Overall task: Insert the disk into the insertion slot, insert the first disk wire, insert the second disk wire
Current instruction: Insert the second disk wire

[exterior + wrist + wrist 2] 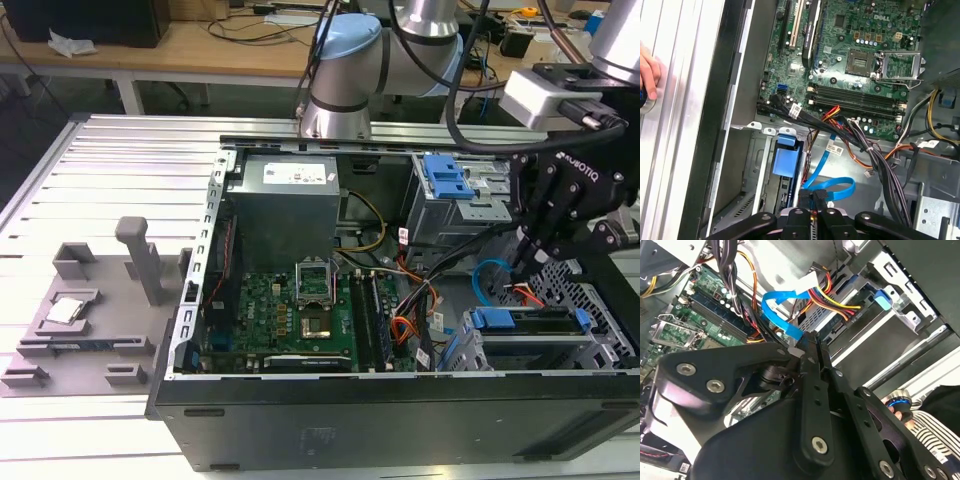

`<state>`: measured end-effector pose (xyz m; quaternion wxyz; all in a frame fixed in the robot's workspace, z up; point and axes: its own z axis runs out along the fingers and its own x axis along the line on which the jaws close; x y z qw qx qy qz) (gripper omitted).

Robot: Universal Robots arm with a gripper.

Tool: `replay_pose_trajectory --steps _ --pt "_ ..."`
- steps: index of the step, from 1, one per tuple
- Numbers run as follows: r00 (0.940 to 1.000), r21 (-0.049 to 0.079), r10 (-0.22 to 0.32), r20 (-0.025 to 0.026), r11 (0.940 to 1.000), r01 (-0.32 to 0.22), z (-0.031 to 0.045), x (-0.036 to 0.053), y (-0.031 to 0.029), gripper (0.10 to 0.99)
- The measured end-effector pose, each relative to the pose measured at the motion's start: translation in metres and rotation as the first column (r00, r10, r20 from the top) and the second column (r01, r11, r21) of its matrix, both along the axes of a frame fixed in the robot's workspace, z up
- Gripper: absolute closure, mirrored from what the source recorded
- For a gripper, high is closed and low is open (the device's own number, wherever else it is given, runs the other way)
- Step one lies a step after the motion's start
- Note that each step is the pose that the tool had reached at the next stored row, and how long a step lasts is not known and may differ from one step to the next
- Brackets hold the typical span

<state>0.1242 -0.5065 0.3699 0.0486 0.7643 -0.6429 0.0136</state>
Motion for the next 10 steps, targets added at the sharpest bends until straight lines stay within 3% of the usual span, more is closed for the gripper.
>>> replay_pose_trajectory --steps 10 --pt "0.9999 -0.015 0.012 -0.0001 0.9998 -0.012 -0.0072 -0.0013 0.0009 0.906"
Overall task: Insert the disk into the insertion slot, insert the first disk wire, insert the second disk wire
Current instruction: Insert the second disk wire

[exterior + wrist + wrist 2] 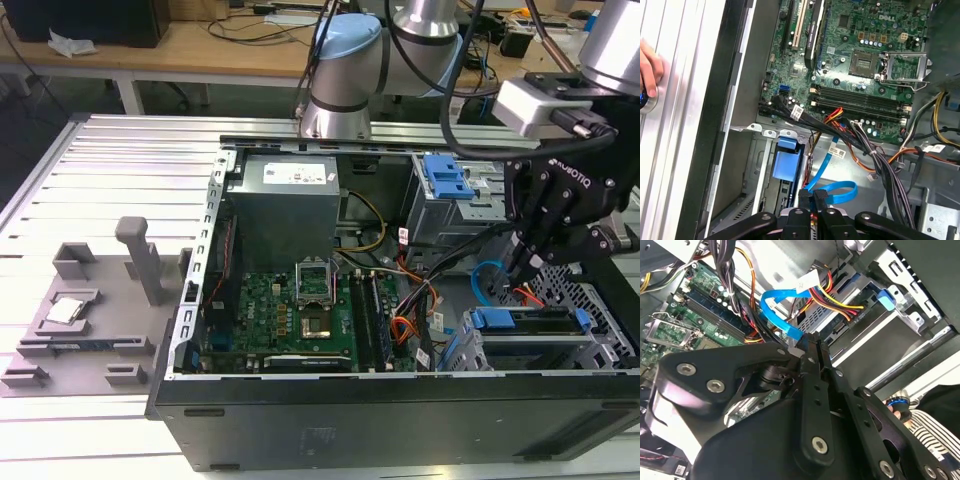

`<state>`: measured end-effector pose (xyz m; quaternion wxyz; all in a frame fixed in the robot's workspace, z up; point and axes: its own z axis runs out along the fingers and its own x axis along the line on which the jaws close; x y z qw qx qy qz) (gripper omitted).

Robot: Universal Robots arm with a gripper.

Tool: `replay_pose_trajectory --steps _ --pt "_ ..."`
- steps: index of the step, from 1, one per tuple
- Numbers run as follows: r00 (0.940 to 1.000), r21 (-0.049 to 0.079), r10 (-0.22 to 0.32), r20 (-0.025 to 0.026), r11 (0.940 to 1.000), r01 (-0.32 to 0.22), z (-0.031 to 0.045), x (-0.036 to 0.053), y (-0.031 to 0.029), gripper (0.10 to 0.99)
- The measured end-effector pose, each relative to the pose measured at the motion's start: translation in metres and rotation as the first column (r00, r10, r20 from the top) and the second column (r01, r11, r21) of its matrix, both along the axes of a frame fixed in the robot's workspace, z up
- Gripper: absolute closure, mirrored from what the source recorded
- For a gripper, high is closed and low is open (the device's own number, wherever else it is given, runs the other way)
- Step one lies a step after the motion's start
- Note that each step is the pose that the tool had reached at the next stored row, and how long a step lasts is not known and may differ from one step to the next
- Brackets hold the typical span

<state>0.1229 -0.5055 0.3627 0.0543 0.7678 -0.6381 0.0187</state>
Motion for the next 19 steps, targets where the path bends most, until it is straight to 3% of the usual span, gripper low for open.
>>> replay_pose_trajectory --steps 5,9,13,15,19 --pt "1.0000 0.000 0.000 0.0000 1.0000 0.000 -0.0046 0.0000 -0.0002 0.906" --pt "1.0000 0.001 0.000 0.0000 1.0000 0.000 0.0038 0.0001 -0.0009 0.906" --pt "1.0000 0.003 0.000 0.0000 1.0000 0.000 0.0039 0.0001 -0.0028 0.906" --pt "1.0000 0.003 0.000 0.0000 1.0000 0.000 0.0040 0.0000 -0.0030 0.831" --pt "1.0000 0.003 0.000 -0.0001 1.0000 0.000 0.0006 0.0000 -0.0031 0.831"
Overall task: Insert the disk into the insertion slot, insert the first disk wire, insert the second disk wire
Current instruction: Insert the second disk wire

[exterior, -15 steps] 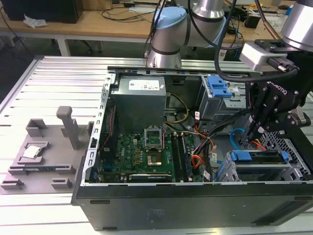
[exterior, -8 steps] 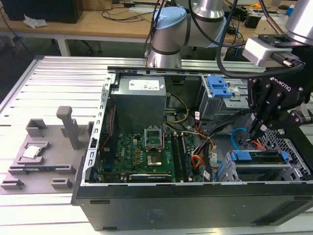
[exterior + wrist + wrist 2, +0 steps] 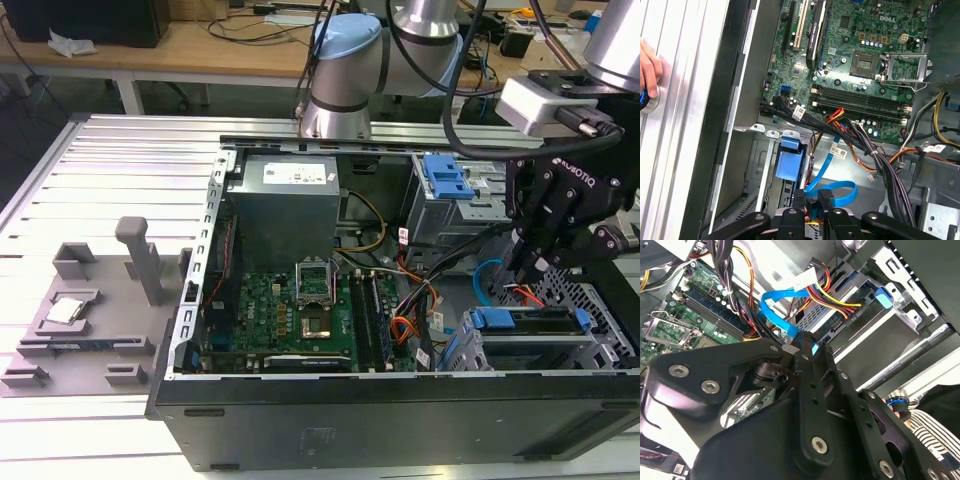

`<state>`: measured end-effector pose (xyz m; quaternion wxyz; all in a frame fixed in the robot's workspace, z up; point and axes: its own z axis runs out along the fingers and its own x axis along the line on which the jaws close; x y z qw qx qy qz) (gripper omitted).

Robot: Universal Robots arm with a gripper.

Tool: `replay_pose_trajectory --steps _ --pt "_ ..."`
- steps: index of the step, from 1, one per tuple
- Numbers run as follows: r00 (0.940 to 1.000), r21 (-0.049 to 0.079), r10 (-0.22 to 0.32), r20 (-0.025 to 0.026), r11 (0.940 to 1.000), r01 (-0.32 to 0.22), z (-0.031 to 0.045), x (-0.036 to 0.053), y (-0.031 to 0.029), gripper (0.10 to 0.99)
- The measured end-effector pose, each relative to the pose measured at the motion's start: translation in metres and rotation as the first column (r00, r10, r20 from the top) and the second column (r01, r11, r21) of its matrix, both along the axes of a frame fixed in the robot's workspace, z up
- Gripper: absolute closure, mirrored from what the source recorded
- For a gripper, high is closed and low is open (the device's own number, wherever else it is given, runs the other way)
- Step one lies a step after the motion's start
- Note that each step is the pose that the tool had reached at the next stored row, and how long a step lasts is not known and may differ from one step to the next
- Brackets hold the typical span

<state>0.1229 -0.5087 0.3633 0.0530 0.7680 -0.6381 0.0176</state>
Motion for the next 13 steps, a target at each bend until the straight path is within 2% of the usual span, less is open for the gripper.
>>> replay_pose_trajectory --steps 6,7,8,13 --pt "1.0000 -0.001 0.000 -0.0001 1.0000 0.000 -0.0012 0.0000 0.0000 0.851" --pt "1.0000 -0.001 0.000 0.0000 1.0000 0.000 -0.0012 0.0000 0.0000 0.914" --pt "1.0000 -0.001 0.000 -0.0001 1.0000 0.000 -0.0012 0.0000 0.0000 0.925" --pt "1.0000 0.000 0.000 0.0000 1.0000 0.000 -0.0015 0.0000 -0.0009 0.925"
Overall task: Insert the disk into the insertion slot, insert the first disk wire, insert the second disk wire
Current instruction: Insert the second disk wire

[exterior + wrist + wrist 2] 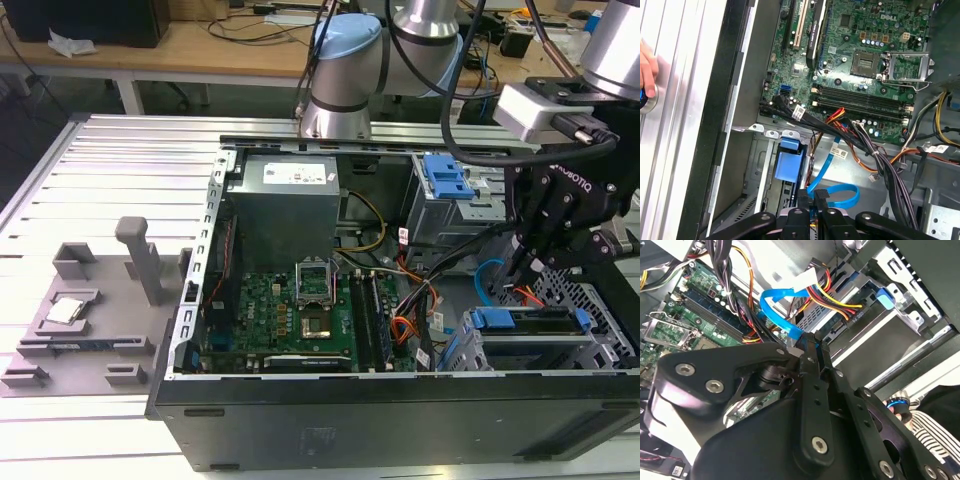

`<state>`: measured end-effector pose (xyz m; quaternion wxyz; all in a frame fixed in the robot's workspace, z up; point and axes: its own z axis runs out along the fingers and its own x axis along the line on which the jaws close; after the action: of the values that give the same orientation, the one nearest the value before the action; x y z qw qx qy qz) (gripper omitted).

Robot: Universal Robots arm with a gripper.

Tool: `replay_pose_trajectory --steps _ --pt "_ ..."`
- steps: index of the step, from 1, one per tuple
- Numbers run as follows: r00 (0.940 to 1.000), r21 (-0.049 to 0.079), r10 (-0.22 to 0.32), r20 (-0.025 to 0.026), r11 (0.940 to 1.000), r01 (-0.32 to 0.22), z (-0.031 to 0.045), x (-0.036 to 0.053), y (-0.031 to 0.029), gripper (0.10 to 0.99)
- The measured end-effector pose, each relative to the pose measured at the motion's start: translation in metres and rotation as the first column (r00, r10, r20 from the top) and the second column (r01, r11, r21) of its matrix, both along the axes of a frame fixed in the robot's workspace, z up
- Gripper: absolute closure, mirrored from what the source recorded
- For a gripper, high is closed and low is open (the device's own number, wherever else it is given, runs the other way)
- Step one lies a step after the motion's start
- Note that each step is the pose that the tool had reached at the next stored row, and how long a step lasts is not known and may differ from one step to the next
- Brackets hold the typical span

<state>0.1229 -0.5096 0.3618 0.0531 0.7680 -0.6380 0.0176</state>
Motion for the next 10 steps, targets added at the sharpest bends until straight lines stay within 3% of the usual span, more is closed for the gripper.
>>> replay_pose_trajectory --steps 7,10 --pt "1.0000 0.000 0.000 0.0000 1.0000 0.000 0.0001 0.0000 -0.0172 0.925" --pt "1.0000 0.000 0.000 0.0000 1.0000 0.000 0.0002 0.0000 -0.0217 0.925"
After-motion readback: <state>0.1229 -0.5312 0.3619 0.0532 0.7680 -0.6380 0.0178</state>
